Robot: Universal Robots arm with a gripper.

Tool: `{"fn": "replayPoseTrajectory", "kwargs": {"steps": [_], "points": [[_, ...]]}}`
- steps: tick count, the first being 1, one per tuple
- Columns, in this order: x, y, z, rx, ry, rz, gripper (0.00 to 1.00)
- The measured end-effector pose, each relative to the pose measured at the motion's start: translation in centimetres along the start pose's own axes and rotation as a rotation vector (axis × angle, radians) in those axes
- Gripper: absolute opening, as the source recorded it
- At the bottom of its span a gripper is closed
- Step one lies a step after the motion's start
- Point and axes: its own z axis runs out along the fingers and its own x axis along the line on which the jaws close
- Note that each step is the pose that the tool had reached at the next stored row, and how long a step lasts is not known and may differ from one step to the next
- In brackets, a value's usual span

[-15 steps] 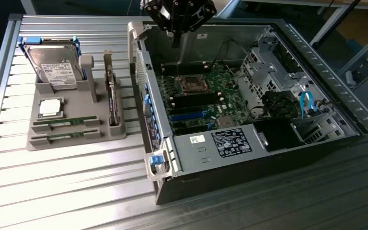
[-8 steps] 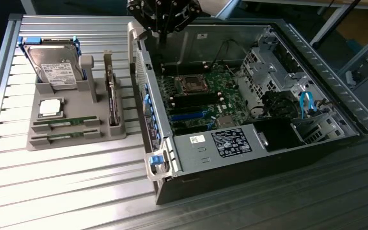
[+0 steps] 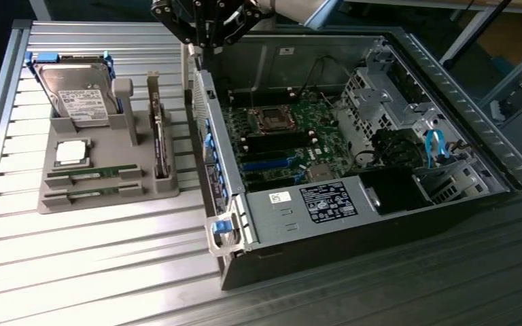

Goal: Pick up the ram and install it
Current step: 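Reach for the ram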

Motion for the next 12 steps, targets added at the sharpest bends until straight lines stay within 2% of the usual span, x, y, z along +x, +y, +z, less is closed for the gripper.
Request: {"fn": "replayPoseTrajectory", "kwargs": {"steps": [4, 12], "points": [[1.7, -0.13, -0.04, 0.0, 0.0, 0.0, 0.1], [3.8, -0.29, -0.09, 0.0001, 0.0, 0.0, 0.1]]}}
